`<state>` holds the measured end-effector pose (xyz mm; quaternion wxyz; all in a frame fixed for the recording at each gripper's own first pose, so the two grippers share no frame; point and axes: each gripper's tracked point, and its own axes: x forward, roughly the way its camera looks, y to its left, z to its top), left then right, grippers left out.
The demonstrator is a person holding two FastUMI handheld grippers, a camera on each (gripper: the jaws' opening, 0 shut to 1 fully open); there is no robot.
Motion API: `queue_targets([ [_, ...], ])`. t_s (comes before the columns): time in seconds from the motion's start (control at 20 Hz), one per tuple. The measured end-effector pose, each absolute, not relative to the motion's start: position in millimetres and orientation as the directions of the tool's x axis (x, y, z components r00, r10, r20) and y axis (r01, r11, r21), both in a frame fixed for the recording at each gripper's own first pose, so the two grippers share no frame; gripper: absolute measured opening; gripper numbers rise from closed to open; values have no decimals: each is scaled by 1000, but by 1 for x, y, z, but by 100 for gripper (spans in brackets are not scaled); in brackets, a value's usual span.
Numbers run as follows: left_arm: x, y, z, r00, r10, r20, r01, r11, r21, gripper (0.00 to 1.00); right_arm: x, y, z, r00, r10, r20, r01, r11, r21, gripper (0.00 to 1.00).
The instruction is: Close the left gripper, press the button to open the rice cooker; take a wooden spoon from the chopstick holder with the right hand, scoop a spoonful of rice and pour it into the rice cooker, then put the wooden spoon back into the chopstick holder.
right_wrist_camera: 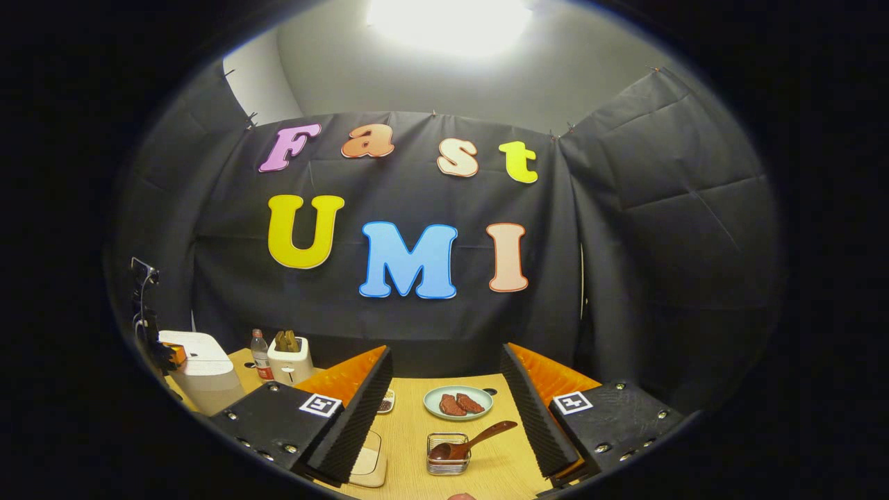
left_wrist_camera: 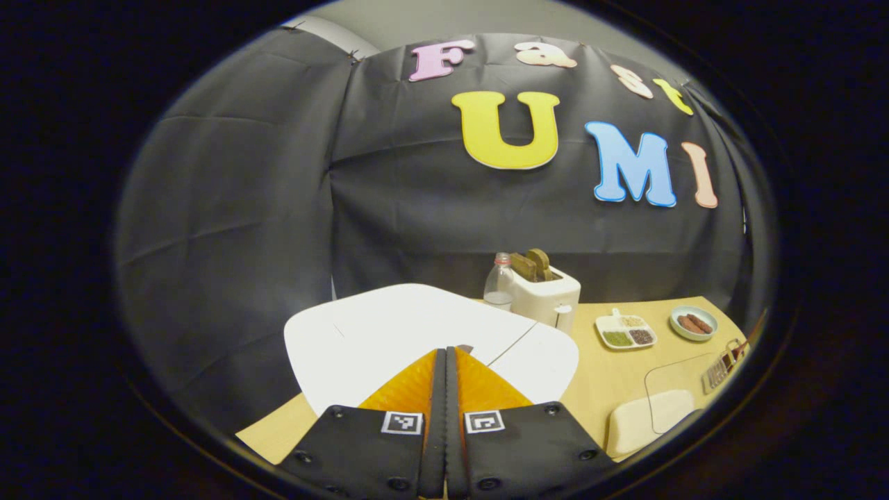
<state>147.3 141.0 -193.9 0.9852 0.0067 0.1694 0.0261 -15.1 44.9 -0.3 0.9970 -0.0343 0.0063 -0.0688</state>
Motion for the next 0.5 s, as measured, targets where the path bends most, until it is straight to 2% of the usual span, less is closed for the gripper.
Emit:
queue_targets([
  [0.5, 157, 145, -188, 935, 50, -351, -58, 998, -13, 9, -18, 36, 0, 993, -117, -5, 116, 990, -86, 95],
])
